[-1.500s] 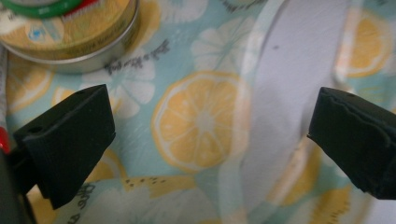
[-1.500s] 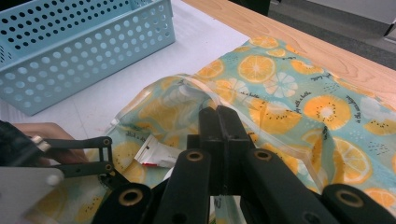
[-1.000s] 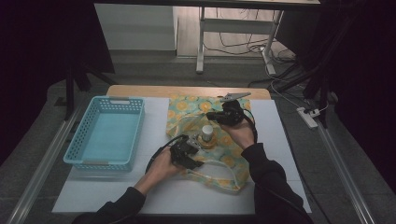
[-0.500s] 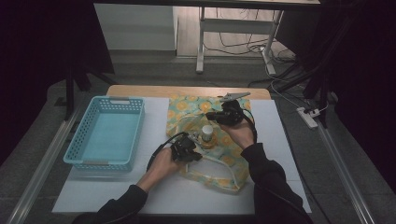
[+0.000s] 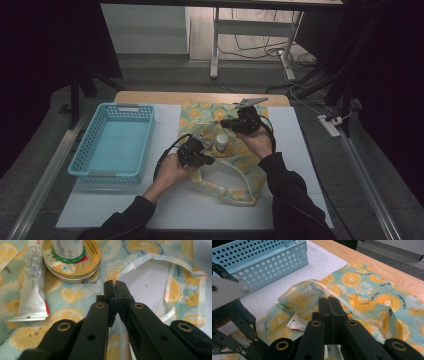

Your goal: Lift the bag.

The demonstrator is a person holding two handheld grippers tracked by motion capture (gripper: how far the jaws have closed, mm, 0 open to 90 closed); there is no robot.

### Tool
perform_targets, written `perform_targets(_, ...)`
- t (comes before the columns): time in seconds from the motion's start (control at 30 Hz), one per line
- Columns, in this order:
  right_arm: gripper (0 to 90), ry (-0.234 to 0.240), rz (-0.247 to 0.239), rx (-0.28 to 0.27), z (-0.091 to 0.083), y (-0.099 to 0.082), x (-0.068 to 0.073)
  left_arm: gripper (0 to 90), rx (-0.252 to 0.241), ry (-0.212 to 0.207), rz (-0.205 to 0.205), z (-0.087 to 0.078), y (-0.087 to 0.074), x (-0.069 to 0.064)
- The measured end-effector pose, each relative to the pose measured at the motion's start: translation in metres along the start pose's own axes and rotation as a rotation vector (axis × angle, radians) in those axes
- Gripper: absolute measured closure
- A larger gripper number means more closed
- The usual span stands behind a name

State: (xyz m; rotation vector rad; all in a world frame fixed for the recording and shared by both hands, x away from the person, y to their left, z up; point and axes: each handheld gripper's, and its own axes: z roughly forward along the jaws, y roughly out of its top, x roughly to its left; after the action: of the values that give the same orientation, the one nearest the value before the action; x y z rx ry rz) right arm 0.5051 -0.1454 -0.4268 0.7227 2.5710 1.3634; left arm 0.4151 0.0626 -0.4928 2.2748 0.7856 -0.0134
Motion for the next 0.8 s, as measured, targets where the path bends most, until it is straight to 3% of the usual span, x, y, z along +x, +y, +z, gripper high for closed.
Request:
perform_targets(0.43, 90.0, -0.01, -0.025, -0.007, -0.01, 0.011, 0.004, 89.7, -0.115, -0.02, -0.015, -0.043, 0.014, 0.006)
perform_targets(0.8, 90.0, 0.001, -0.056, -0.026, -0.02, 0.028, 0.015, 89.7, -0.156, -0.003, 0.006, -0.078, 0.035, 0.005)
